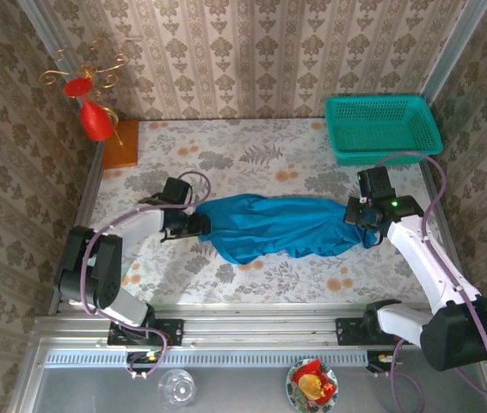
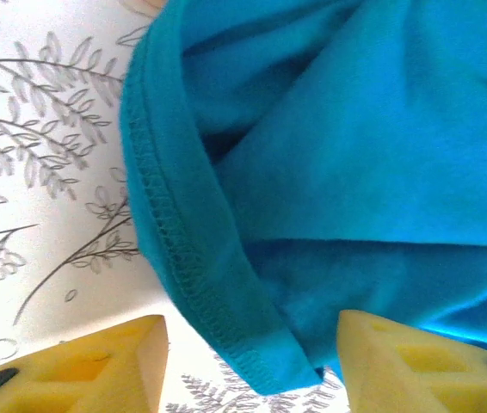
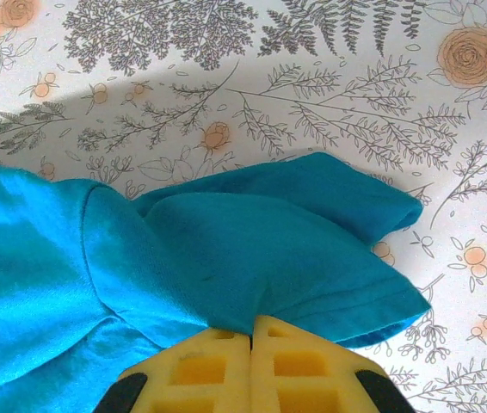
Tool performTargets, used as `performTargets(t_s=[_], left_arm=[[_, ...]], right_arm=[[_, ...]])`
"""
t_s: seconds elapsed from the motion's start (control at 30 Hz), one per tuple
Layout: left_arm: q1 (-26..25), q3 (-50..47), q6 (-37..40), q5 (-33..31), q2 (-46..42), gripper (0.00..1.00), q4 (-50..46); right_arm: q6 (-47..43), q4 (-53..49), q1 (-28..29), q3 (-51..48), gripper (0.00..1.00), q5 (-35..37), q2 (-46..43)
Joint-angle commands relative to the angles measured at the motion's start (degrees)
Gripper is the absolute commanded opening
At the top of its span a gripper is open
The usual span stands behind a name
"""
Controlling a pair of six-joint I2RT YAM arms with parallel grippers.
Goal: Fold the inside-out t-shirt
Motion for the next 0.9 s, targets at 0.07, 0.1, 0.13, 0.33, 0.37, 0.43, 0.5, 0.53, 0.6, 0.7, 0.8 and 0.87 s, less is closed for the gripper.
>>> performTargets(t_s=[0.07, 0.1, 0.13, 0.33, 0.37, 0.43, 0.5, 0.53, 0.6, 0.7, 0.8, 0.87], left_arm=[[-3.05, 5.51, 1.26, -11.89, 4.90, 0.59, -7.94], [-3.55, 6.03, 1.39, -12.07, 5.60, 0.60, -8.28], [-3.96, 6.46, 1.60, -12.49, 6.22, 0.60, -8.89], [-4.14, 5.49, 1.63, -15.15, 4.35, 0.57, -11.79], [-4.13, 5.12, 1.56, -15.41, 3.52, 0.57, -11.87], [-4.12, 4.53, 1.29, -15.96, 2.17, 0.54, -12.39], [-4.13, 4.04, 1.11, -15.93, 1.28, 0.51, -12.70], [-3.99, 3.83, 1.13, -15.72, 1.04, 0.49, -12.64], [-3.84, 3.50, 1.13, -15.36, 0.94, 0.42, -12.56], [-3.60, 2.98, 0.87, -13.42, 0.94, 0.29, -11.44], [-3.44, 2.34, 0.00, -10.27, 0.79, 0.25, -9.49], [-3.14, 1.67, -0.67, -7.60, 0.79, 0.26, -7.84]], right_arm=[[-0.24, -1.33, -0.29, -0.41, 0.00, -0.16, -1.18], [-0.38, -1.32, -0.27, -0.42, 0.00, -0.15, -1.18], [-0.38, -1.46, -0.26, -0.37, 0.00, -0.07, -1.10], [-0.49, -1.94, -0.27, -0.23, 0.00, 0.55, -1.71], [-0.46, -1.91, -0.26, -0.23, 0.00, 0.55, -1.79], [-0.43, -2.00, -0.26, -0.23, 0.00, 0.38, -1.80], [-0.39, -2.07, -0.26, -0.23, 0.00, 0.38, -1.88], [-0.27, -2.11, -0.26, -0.32, 0.00, 0.44, -2.03], [-0.26, -2.33, -0.30, -0.41, 0.00, 0.55, -2.39], [-0.39, -2.75, -0.30, -0.24, 0.00, 0.82, -2.72], [-0.47, -3.06, -0.31, -0.23, 0.00, 0.82, -2.93], [-0.46, -3.17, -0.28, -0.31, 0.00, 0.75, -3.03]])
